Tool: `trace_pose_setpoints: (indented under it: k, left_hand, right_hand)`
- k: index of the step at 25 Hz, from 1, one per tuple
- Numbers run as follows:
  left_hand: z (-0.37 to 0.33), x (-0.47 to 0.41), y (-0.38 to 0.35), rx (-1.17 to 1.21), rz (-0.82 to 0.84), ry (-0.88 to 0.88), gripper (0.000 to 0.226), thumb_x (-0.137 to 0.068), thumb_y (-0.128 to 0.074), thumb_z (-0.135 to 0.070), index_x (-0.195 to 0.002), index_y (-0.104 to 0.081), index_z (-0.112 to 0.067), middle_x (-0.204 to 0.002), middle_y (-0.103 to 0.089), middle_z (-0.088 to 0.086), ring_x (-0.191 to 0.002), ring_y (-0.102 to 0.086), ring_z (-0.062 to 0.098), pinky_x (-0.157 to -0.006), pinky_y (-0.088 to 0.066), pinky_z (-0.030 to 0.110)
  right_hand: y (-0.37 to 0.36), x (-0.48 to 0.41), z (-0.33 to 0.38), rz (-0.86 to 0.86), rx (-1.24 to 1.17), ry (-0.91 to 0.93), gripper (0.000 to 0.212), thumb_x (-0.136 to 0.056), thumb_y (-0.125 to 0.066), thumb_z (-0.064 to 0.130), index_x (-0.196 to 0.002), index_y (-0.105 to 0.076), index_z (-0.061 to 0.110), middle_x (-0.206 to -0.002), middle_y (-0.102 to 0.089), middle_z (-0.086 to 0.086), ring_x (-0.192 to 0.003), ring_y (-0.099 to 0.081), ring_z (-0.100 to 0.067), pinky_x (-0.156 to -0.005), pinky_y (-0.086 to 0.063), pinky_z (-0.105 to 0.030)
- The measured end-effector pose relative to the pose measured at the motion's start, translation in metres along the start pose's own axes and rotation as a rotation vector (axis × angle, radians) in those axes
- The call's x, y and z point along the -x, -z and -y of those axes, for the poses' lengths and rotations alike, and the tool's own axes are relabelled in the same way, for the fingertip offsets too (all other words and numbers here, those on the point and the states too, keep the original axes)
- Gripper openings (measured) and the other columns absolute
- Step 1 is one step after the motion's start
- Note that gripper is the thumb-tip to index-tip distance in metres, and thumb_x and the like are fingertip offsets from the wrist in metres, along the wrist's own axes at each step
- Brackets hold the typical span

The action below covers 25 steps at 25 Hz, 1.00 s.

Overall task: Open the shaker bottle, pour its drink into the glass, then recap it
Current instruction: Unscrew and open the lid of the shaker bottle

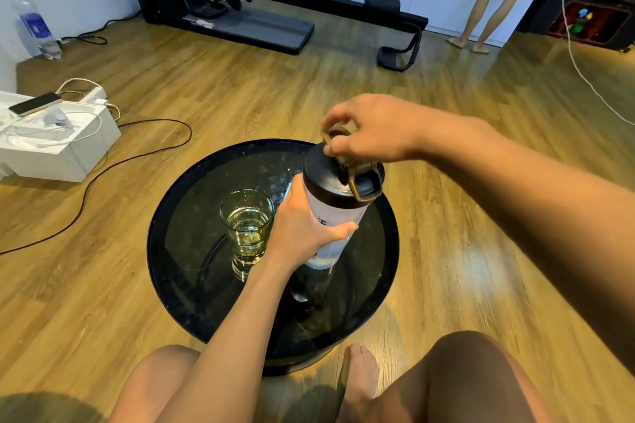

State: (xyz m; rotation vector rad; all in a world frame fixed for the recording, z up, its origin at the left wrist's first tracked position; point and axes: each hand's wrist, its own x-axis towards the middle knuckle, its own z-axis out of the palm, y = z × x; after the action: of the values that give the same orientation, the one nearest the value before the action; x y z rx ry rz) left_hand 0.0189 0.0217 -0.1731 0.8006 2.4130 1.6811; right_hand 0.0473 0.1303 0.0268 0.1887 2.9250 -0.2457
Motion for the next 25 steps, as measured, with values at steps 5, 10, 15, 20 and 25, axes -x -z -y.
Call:
trace_pose_setpoints:
  k: [5, 10, 15, 20, 25]
  left_hand:
    - [0.000, 0.000, 0.000, 0.009, -0.015, 0.003, 0.093, -0.055, -0.092, -0.037, -0.130, -0.041, -0.014, -0.122, -0.059, 0.001, -0.112, -0.056, 0.018, -0.092, -0.049, 0.032]
    - [0.002, 0.000, 0.002, -0.002, -0.023, 0.006, 0.093, -0.055, -0.091, -0.038, -0.131, -0.041, -0.018, -0.123, -0.059, -0.001, -0.113, -0.056, 0.015, -0.092, -0.047, 0.027]
    - [0.000, 0.002, 0.002, -0.016, -0.020, 0.029, 0.101, -0.054, -0.092, -0.038, -0.136, -0.039, -0.011, -0.128, -0.059, 0.004, -0.118, -0.056, 0.022, -0.097, -0.048, 0.039]
    - [-0.002, 0.003, 0.005, -0.026, -0.029, 0.041, 0.101, -0.056, -0.092, -0.040, -0.137, -0.038, -0.013, -0.129, -0.057, 0.003, -0.120, -0.054, 0.021, -0.098, -0.049, 0.040]
    - [-0.004, 0.007, 0.005, -0.030, -0.064, 0.031, 0.099, -0.055, -0.092, -0.037, -0.134, -0.041, -0.011, -0.126, -0.058, 0.002, -0.117, -0.055, 0.019, -0.096, -0.047, 0.033]
  right_hand:
    - [-0.012, -0.003, 0.003, -0.023, 0.164, -0.017, 0.022, -0.087, -0.063, 0.033, -0.100, -0.061, 0.016, -0.104, -0.063, -0.007, -0.096, -0.058, -0.030, -0.078, -0.045, -0.034]
    - [-0.005, -0.003, 0.003, -0.061, 0.051, -0.006, 0.037, -0.089, -0.057, 0.047, -0.111, -0.066, 0.019, -0.121, -0.064, -0.008, -0.109, -0.057, -0.030, -0.086, -0.043, -0.034]
    - [-0.019, -0.008, 0.004, 0.018, 0.148, 0.002, 0.037, -0.085, -0.063, 0.043, -0.094, -0.064, 0.007, -0.098, -0.062, -0.007, -0.096, -0.060, -0.030, -0.077, -0.047, -0.033]
    - [-0.015, -0.007, 0.007, -0.116, 0.193, -0.169, 0.062, -0.087, -0.050, 0.062, -0.118, -0.060, 0.010, -0.107, -0.061, -0.006, -0.110, -0.059, -0.035, -0.073, -0.046, -0.038]
    - [-0.025, -0.013, 0.007, -0.100, 0.137, -0.158, 0.038, -0.084, -0.058, 0.050, -0.075, -0.050, 0.014, -0.094, -0.057, -0.011, -0.086, -0.053, -0.032, -0.068, -0.036, -0.035]
